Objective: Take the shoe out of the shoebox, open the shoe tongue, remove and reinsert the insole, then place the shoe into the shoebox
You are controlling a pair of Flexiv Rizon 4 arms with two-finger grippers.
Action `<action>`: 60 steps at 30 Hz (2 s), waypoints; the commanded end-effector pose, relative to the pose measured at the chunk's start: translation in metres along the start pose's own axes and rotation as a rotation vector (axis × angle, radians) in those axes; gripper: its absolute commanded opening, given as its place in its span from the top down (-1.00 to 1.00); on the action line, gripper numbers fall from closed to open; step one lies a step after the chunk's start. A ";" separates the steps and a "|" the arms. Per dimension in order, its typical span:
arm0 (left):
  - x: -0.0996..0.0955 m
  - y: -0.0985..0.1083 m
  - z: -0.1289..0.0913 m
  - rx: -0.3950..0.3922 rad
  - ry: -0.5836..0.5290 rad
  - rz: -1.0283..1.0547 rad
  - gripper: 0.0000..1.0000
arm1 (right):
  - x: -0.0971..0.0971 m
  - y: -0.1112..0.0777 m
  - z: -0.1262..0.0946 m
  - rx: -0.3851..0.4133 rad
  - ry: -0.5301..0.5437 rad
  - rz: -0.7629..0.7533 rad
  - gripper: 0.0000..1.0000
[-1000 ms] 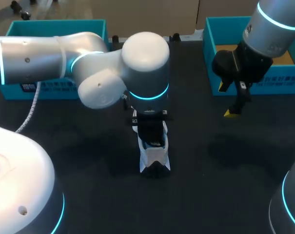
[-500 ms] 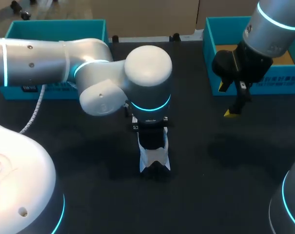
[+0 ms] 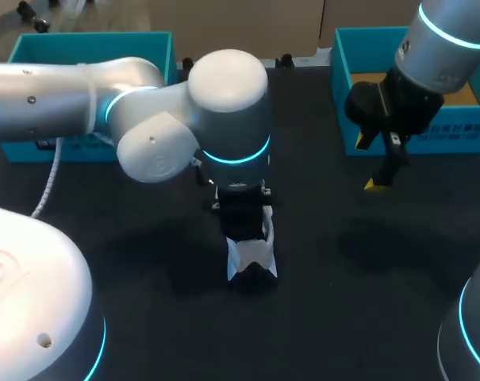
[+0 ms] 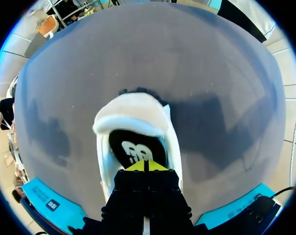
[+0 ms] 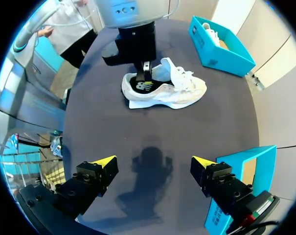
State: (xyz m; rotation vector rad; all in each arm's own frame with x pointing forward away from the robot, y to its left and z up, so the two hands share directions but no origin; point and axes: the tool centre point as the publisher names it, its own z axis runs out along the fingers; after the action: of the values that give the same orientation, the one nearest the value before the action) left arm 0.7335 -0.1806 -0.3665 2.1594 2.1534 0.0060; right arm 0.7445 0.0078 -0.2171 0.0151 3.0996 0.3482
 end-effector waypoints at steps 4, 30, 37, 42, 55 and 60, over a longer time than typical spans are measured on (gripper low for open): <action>-0.004 -0.003 0.027 0.026 0.019 0.001 1.00 | 0.000 0.000 0.001 0.002 0.001 0.000 -1.00; -0.011 -0.032 0.029 0.298 -0.004 0.014 1.00 | 0.000 0.000 0.001 0.002 0.001 0.000 -1.00; -0.008 -0.032 0.050 0.280 -0.002 -0.011 1.00 | 0.000 0.000 0.001 0.002 0.001 0.000 -1.00; -0.008 -0.029 0.057 0.248 0.005 -0.016 1.00 | 0.000 0.000 0.001 0.002 0.001 0.000 -1.00; -0.006 0.002 0.054 0.117 0.018 -0.046 1.00 | 0.000 0.000 0.001 0.002 0.001 0.000 -1.00; -0.007 0.010 0.048 0.072 0.021 -0.047 1.00 | 0.000 0.000 0.001 0.002 0.001 0.000 -1.00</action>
State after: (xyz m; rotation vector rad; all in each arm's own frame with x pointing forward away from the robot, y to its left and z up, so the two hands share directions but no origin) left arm 0.7446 -0.1890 -0.4076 2.1610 2.2543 -0.0762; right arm 0.7445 0.0077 -0.2171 0.0152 3.0996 0.3479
